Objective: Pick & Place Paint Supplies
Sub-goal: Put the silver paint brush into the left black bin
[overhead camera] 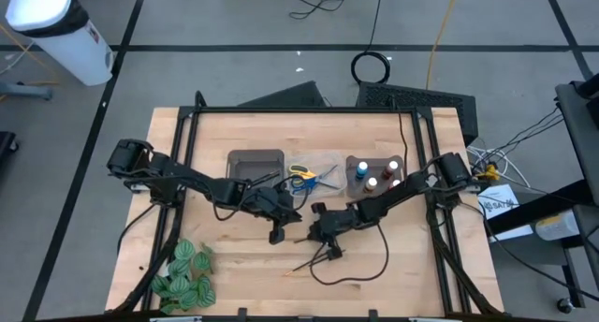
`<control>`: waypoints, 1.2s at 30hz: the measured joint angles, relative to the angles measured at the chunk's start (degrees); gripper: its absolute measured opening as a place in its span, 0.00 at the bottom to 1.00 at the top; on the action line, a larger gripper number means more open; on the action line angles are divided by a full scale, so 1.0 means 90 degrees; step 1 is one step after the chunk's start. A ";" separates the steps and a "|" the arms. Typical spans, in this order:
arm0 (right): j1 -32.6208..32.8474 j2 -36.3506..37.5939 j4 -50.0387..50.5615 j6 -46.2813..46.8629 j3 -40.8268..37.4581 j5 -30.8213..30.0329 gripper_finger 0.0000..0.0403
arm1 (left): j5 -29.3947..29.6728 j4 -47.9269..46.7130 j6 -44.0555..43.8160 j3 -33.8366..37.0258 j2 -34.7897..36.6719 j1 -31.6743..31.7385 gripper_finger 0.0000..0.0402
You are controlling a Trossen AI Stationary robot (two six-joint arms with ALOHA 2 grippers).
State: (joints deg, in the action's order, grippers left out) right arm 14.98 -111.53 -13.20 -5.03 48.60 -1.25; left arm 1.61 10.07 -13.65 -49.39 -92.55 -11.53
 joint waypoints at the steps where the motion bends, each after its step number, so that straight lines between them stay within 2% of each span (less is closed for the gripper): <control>1: -0.0007 -0.0009 0.0005 -0.0013 0.0000 -0.0022 0.03 | 0.0002 0.0000 0.0000 0.0000 0.0000 0.0000 0.13; 9: -0.0008 -0.0109 -0.0719 -0.0033 -0.0012 -0.0364 0.01 | 0.0000 0.0000 -0.0003 0.0000 0.0000 0.0000 0.13; 18: 0.0228 0.0987 -0.0660 -0.0248 -0.0174 -0.0768 0.00 | -0.0036 0.0032 0.0090 0.0000 0.0000 -0.0005 0.13; 23: 0.0330 0.1149 -0.0745 -0.0246 -0.0306 -0.1015 0.00 | -0.0501 -0.0001 -0.0071 0.0005 -0.0011 -0.0179 0.15; 26: 0.0337 0.1168 -0.0760 -0.0239 -0.0327 -0.1051 0.00 | -0.0199 0.0104 0.0018 0.0005 -0.0012 -0.0353 0.23; 32: 0.0345 0.1173 -0.0921 -0.0239 -0.0318 -0.1071 0.00 | 0.0412 0.0142 0.0447 0.0005 -0.0054 -0.0614 0.49; 36: 0.0345 0.1175 -0.1062 -0.0253 -0.0316 -0.1075 0.00 | 0.0675 0.0279 0.0351 0.0004 -0.0338 -0.0604 0.63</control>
State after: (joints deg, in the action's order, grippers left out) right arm 18.09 -100.95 -22.75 -7.31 45.76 -10.93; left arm 7.69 12.58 -10.49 -49.35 -95.59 -16.97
